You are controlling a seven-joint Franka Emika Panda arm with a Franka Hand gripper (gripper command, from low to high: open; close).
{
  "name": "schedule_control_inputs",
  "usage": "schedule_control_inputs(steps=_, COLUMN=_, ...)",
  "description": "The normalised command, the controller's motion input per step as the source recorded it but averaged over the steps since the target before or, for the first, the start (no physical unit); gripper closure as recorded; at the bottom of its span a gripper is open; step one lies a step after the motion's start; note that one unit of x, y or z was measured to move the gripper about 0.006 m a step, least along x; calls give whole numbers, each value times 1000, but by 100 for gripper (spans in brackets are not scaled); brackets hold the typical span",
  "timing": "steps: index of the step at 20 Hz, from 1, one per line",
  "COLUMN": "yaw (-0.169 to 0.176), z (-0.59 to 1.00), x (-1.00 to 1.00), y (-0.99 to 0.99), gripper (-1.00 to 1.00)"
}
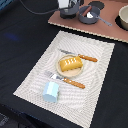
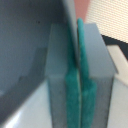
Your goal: Interact with the objects in diverse but meaningful ways.
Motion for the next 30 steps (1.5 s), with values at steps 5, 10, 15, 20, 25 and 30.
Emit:
schedule_control_inputs(steps=5, yaw=0, z=152, x=22, y=-957, gripper=100)
schedule_control_inputs(steps=10, yaw=0, z=-137, x=95, y=-908, gripper=100)
schedule_control_inputs(steps=15, yaw=0, z=-273, x=39, y=-911, gripper=100)
schedule_control_inputs(steps=20, yaw=6, z=-402, x=-35, y=-568, gripper=100)
schedule_control_inputs(steps=25, yaw=18, z=-451, x=-103, y=-261, gripper=100)
schedule_control_inputs(steps=30, yaw=28, z=-414, x=-244, y=-80, gripper=100)
